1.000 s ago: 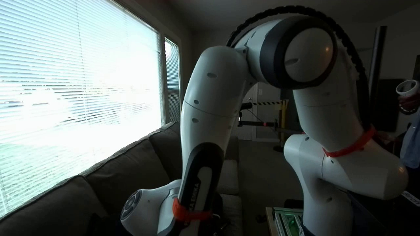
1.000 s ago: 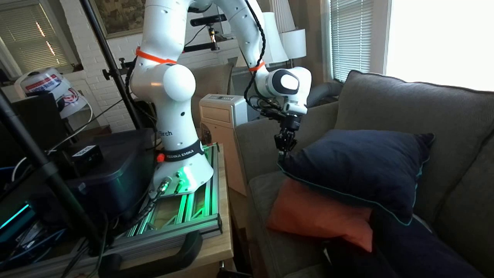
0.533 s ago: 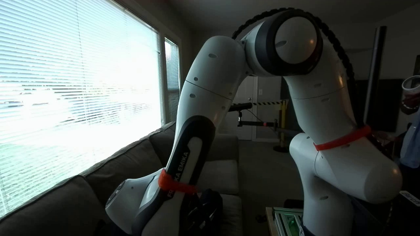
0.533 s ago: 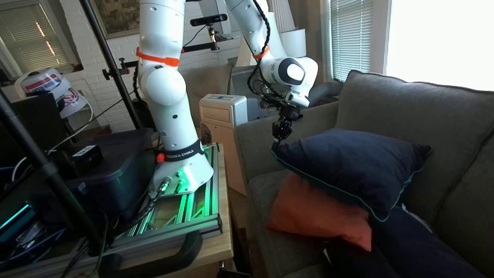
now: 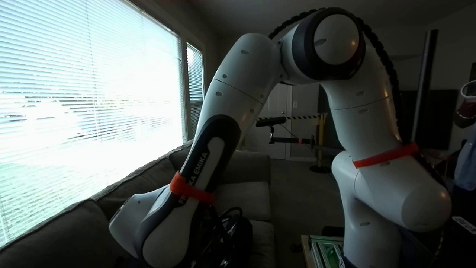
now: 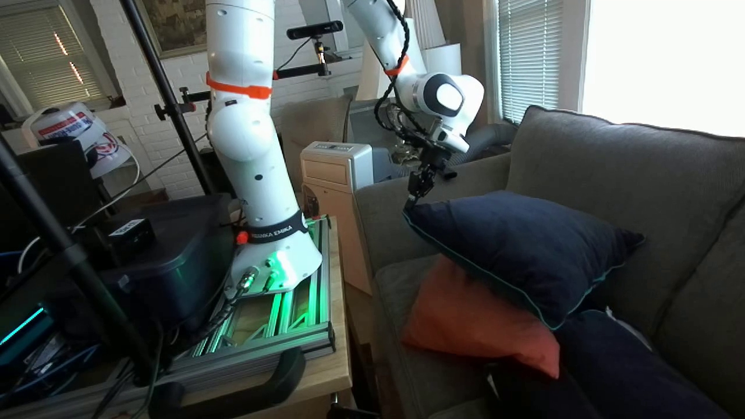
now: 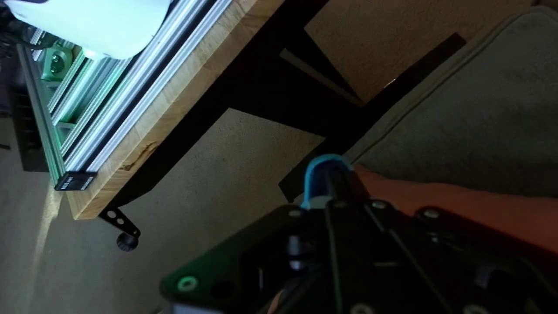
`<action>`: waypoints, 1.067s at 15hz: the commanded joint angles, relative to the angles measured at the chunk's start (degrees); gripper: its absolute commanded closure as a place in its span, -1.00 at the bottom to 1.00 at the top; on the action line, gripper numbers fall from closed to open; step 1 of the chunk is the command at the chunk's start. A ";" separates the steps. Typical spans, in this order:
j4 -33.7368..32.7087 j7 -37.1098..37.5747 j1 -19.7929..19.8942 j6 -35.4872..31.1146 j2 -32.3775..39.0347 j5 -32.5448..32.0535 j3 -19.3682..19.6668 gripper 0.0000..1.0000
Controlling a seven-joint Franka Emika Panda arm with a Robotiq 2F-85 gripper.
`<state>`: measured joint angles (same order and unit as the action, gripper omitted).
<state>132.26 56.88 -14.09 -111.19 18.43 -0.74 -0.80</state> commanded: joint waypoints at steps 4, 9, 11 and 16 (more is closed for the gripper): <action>-0.46 -13.63 2.50 11.06 -2.89 2.62 -3.82 0.99; -0.32 -19.58 1.76 13.88 -1.59 1.49 -4.56 0.99; -0.01 -19.87 1.50 14.11 -1.35 0.86 -4.59 0.44; 0.46 -17.01 1.44 15.34 -2.69 0.30 -4.09 -0.32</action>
<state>132.22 38.68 -12.83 -96.08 17.40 -0.41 -5.28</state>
